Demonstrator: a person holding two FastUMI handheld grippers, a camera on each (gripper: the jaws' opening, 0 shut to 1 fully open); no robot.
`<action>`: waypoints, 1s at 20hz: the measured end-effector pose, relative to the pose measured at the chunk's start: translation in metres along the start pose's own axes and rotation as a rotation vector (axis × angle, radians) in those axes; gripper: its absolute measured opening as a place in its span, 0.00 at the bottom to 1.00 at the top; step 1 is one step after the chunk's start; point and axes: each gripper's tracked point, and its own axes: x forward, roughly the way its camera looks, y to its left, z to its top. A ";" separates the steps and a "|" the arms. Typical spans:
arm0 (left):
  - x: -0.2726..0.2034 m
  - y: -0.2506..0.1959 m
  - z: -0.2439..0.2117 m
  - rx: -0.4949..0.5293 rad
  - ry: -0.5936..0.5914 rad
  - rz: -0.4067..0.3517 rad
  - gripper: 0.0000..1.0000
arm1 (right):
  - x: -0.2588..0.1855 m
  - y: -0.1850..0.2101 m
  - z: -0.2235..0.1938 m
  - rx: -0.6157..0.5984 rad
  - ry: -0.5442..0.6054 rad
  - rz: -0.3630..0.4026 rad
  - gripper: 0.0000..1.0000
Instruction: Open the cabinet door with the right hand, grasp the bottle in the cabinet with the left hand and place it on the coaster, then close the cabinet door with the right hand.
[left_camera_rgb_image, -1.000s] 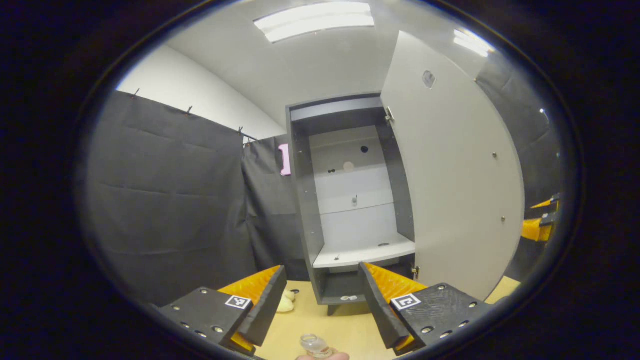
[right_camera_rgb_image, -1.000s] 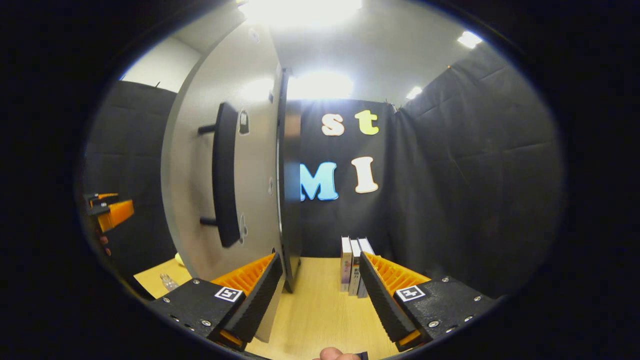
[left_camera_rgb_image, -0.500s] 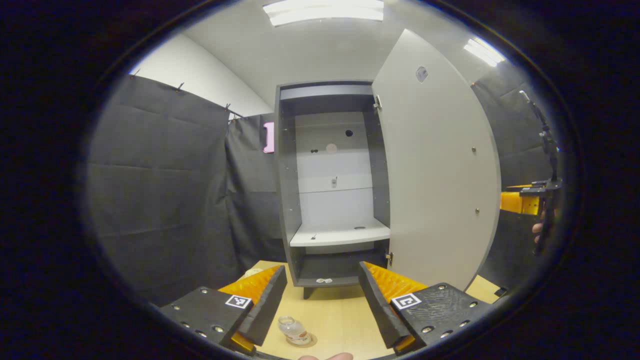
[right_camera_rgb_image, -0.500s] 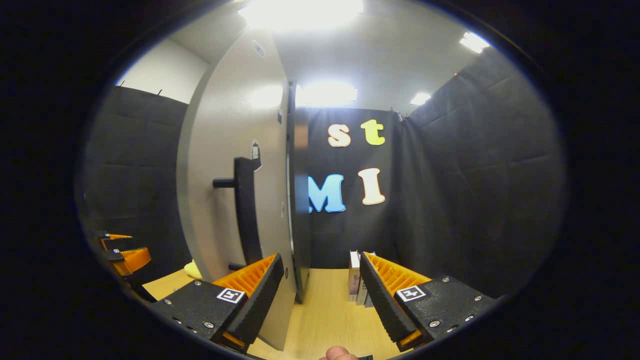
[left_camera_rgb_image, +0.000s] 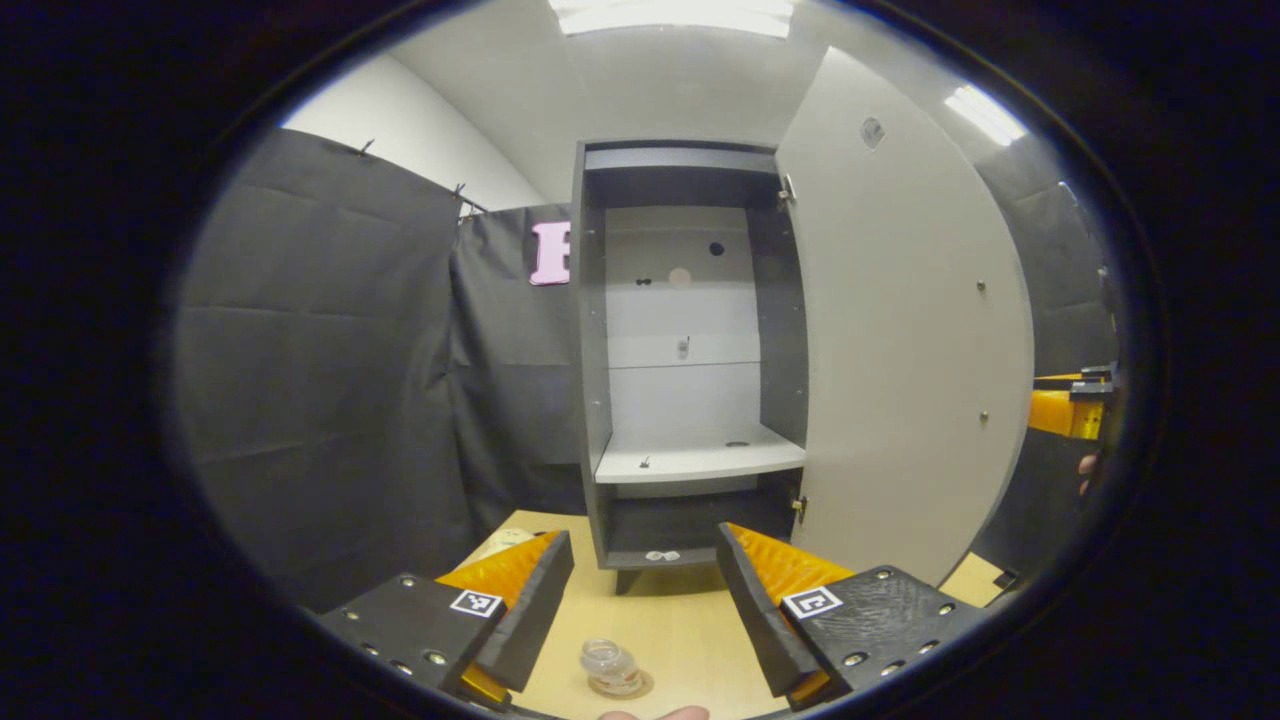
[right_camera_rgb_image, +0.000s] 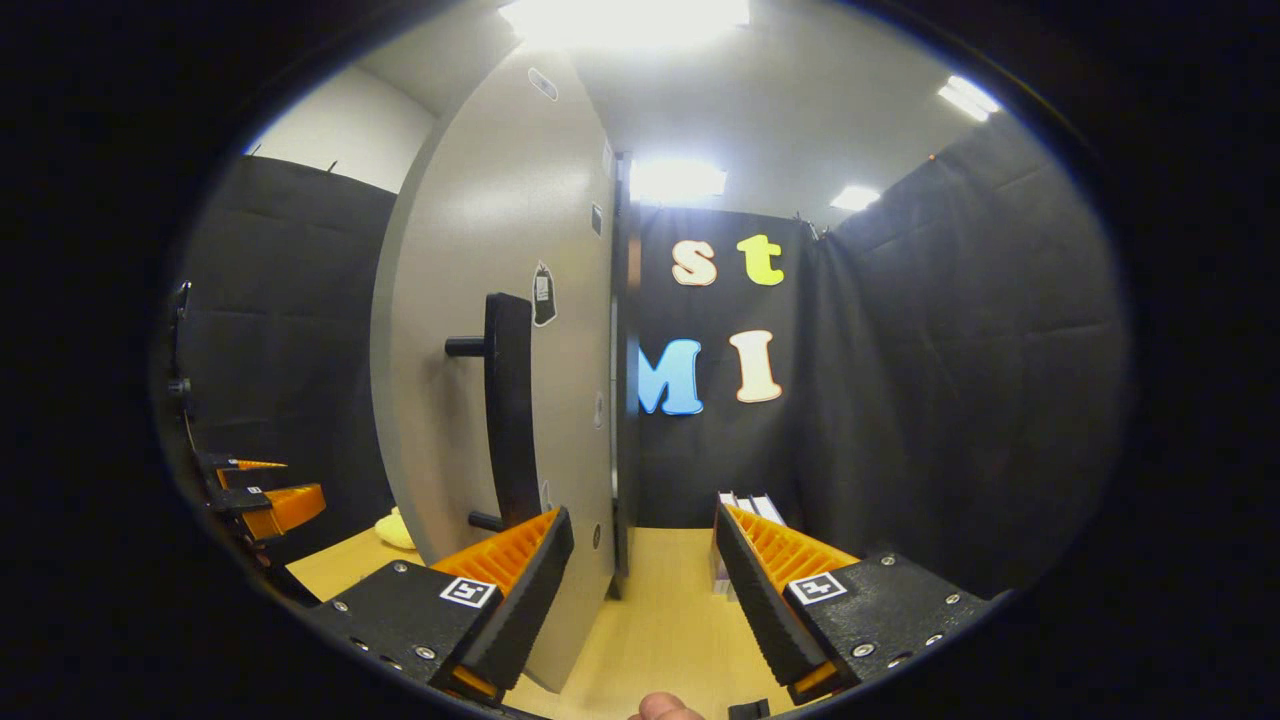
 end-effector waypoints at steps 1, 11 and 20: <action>0.002 0.009 -0.003 0.012 0.004 0.008 0.84 | 0.002 0.013 -0.001 0.010 0.001 0.017 0.89; 0.070 0.070 0.011 0.072 -0.067 -0.081 0.86 | 0.045 0.123 0.002 0.067 0.048 0.052 0.90; 0.089 0.131 0.016 0.054 -0.115 -0.088 0.89 | 0.072 0.186 0.012 0.016 0.015 0.086 0.93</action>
